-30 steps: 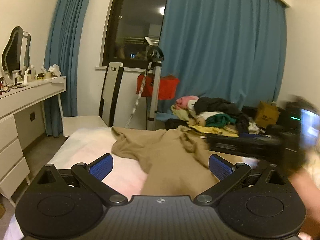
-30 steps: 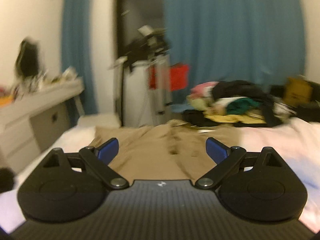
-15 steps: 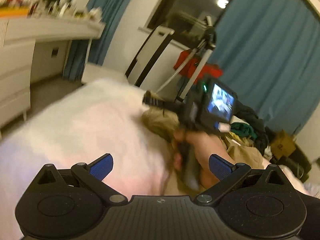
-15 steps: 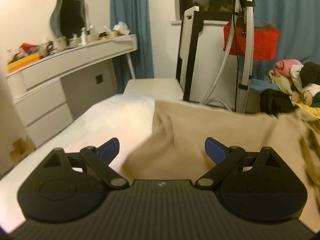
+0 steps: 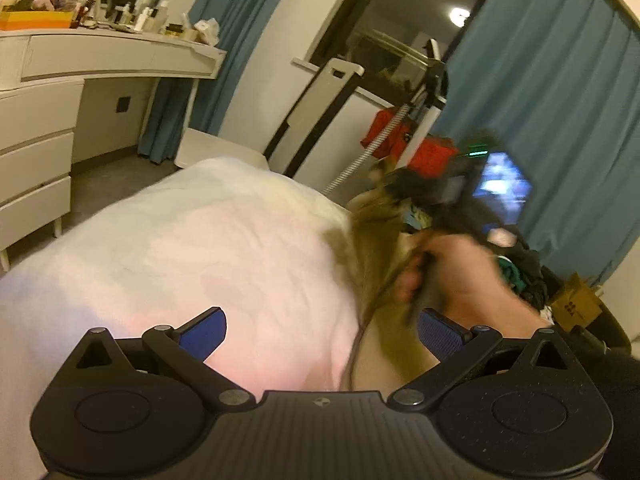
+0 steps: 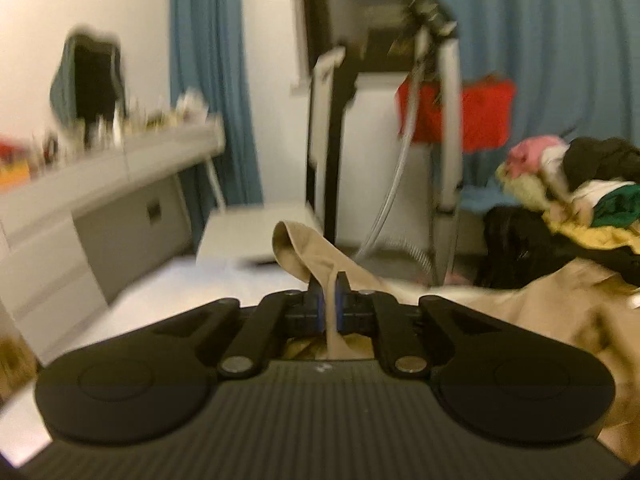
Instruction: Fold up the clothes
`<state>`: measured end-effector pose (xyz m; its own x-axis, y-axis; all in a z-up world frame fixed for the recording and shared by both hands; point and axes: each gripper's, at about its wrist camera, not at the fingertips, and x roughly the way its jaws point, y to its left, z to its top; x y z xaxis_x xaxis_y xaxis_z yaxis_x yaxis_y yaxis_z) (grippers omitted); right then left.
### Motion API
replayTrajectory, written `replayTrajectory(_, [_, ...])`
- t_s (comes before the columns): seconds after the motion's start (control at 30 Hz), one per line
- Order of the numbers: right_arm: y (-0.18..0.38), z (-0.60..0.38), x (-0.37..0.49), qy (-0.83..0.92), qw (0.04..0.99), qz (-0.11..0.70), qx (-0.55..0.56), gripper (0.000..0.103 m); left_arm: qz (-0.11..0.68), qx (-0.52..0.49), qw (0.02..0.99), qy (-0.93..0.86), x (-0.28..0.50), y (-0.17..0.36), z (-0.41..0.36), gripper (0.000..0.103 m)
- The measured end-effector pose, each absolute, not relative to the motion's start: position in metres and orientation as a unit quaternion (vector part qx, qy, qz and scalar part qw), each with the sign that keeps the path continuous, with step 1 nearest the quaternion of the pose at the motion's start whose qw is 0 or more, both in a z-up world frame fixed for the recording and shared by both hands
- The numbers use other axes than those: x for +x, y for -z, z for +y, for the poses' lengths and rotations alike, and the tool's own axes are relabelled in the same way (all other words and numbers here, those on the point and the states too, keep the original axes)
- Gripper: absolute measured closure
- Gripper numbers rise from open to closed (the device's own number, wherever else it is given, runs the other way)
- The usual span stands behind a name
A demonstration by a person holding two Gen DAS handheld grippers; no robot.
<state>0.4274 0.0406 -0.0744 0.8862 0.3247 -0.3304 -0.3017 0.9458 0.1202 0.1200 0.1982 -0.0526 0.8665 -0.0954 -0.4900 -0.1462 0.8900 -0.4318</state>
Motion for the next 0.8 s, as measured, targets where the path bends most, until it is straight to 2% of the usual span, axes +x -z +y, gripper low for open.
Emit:
replayTrajectory(0.13, [0.041,-0.039,0.408,-0.126,0.979,0.134,0.086,0.095,0.25,-0.227,0.941,0.018,0.103,0.045,0.185,0.0])
replayTrajectory(0.27, [0.036,-0.125,0.395,-0.067,0.982,0.118,0.133,0.095,0.235,-0.217,0.946,0.049,0.09,0.04,0.168,0.0])
replayTrajectory(0.47, [0.079,-0.207,0.403,-0.002,0.978,0.155,0.139,0.094,0.241,-0.216,0.941,0.094,0.096,0.044,0.143,0.0])
replayTrajectory(0.67, [0.127,-0.238,0.423,-0.004,0.963,0.208,0.17,0.09,0.244,-0.185,0.947,0.099,0.121,0.052,0.12,0.0])
replayTrajectory(0.73, [0.125,-0.242,0.421,-0.008,0.96,0.218,0.175,0.076,0.247,-0.176,0.947,0.106,0.126,0.055,0.112,0.0])
replayTrajectory(0.8, [0.119,-0.245,0.415,-0.009,0.959,0.22,0.177,0.029,0.247,-0.159,0.95,0.107,0.127,0.055,0.102,0.0])
